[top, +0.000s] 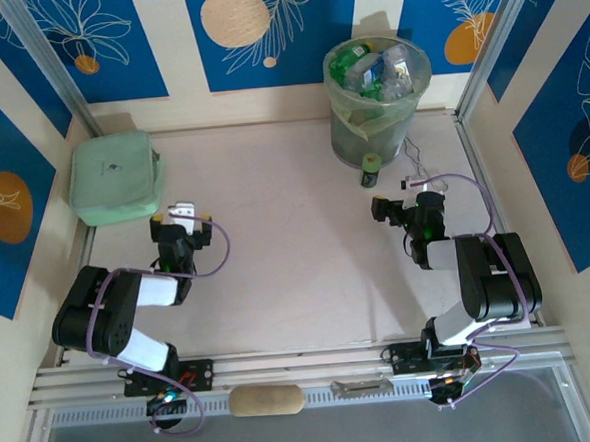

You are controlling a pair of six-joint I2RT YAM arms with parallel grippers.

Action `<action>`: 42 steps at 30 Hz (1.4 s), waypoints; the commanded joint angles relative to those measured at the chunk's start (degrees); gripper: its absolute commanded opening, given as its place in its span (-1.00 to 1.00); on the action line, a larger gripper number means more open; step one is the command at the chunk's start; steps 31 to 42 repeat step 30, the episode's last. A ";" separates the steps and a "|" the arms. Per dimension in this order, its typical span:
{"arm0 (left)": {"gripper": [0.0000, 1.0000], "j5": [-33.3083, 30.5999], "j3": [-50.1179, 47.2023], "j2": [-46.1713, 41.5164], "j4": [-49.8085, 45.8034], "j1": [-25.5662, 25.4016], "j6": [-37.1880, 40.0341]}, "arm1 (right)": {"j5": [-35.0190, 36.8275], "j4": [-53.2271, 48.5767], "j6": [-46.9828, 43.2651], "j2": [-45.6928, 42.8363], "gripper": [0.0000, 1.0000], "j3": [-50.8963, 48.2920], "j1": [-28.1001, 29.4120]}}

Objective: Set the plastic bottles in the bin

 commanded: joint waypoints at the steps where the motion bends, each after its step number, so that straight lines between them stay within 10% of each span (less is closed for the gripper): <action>1: 0.99 3.46 -1.24 0.32 4.61 2.09 -1.53 | -0.10 3.18 -0.74 0.16 0.98 -0.54 0.10; 4: 0.99 3.15 -3.87 6.09 16.36 3.00 -1.58 | -0.19 3.02 -0.74 0.16 0.98 -0.54 0.11; 42: 0.99 4.06 -0.13 4.09 6.02 2.85 -1.93 | -0.30 2.75 -0.74 0.16 0.98 -0.42 0.11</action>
